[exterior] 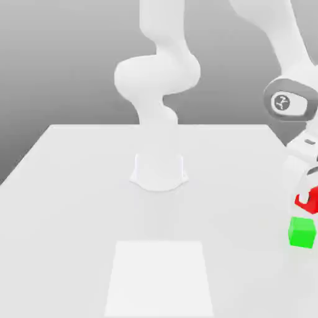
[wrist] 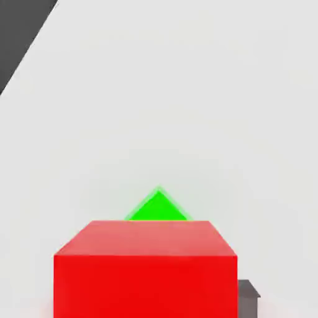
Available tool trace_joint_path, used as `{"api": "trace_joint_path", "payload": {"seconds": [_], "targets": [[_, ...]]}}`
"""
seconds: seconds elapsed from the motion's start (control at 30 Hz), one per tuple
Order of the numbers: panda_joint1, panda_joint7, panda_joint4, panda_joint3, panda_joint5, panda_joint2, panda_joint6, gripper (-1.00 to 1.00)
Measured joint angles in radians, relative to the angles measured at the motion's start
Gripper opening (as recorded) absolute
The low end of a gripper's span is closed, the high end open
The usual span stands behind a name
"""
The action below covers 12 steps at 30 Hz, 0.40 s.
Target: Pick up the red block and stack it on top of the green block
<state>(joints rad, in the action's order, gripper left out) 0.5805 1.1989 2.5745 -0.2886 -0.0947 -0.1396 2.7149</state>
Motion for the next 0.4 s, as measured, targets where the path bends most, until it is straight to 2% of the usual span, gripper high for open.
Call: {"api": "trace_joint_path", "payload": {"seconds": [0.1, 0.13, 0.4], "targets": [[0.020, 0.039, -0.002, 0.029, -0.054, -0.069, 0.060, -1.00], [0.028, 0.050, -0.002, 0.038, -0.068, -0.088, 0.076, 1.00], [0.023, 0.041, -0.002, 0.033, -0.056, -0.074, 0.063, 1.00]]}}
